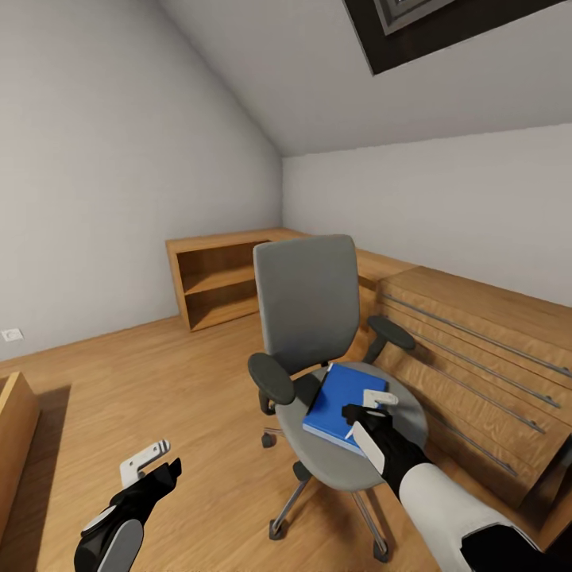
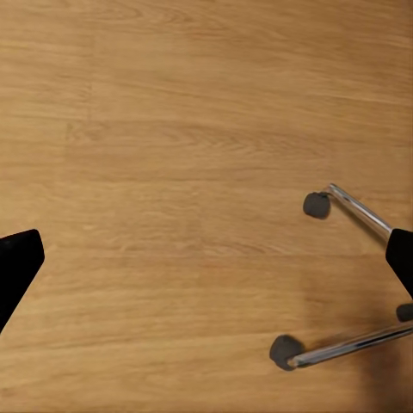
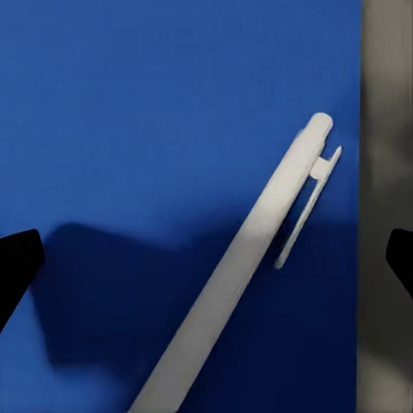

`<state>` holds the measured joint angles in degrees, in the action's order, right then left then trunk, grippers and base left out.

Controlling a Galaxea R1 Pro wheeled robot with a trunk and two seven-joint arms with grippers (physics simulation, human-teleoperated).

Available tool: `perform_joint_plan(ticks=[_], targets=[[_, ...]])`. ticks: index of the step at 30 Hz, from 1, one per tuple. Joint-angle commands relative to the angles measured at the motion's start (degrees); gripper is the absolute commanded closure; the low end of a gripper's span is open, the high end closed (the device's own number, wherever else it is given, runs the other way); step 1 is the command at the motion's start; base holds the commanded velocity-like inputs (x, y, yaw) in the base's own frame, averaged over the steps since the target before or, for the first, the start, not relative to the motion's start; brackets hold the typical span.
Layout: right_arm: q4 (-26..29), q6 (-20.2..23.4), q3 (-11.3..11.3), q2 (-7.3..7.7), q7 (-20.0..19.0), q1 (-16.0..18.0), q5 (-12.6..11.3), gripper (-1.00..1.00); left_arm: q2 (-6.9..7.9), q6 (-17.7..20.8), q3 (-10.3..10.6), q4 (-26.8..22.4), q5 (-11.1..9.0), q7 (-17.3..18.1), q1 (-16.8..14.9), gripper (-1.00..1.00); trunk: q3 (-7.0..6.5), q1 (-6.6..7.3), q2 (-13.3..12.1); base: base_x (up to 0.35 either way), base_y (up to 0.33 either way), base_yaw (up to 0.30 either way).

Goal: In the bedroom, organize the workspace by keeping the computer under the desk, ensuring the monitor is on the desk, placing the keyboard on the desk next to the monitor, placing the mouse on the desk next to the keyboard, moving the folder from the swivel chair onto the desk next to the mouse, stacking the notebook on top of the folder with the pen on top of the notebook, and positioning the swivel chair next to the desk.

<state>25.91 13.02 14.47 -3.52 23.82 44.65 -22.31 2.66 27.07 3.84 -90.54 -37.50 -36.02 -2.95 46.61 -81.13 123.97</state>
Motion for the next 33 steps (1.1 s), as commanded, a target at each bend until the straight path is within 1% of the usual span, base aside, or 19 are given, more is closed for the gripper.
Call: perform_joint_plan(ticks=[1, 5, 6, 33], targets=[[-3.5, 0.1, 0.4, 0.10, 0.5, 0.0, -0.5, -1.00, 0.06, 0.1, 0.1, -0.1, -0.5, -0.5, 0.0, -1.00, 0.07, 0.00, 0.0, 0.000, 0.000, 0.000], [-3.5, 0.1, 0.4, 0.09, 0.5, 0.0, -0.5, -1.00, 0.01, 0.1, 0.1, -0.1, -0.5, -0.5, 0.0, -1.00, 0.07, 0.00, 0.0, 0.000, 0.000, 0.000], [-3.5, 0.1, 0.4, 0.09, 0.5, 0.0, -0.5, 1.00, -0.01, 0.1, 0.1, -0.1, -0.5, -0.5, 0.0, -1.00, 0.07, 0.00, 0.0, 0.000, 0.000, 0.000], [-3.3, 0.2, 0.4, -0.06, 0.6, 0.0, -0.5, 1.00, -0.02, 0.1, 0.2, 0.0, -0.5, -0.4, 0.0, -1.00, 0.07, 0.00, 0.0, 0.000, 0.000, 0.000]])
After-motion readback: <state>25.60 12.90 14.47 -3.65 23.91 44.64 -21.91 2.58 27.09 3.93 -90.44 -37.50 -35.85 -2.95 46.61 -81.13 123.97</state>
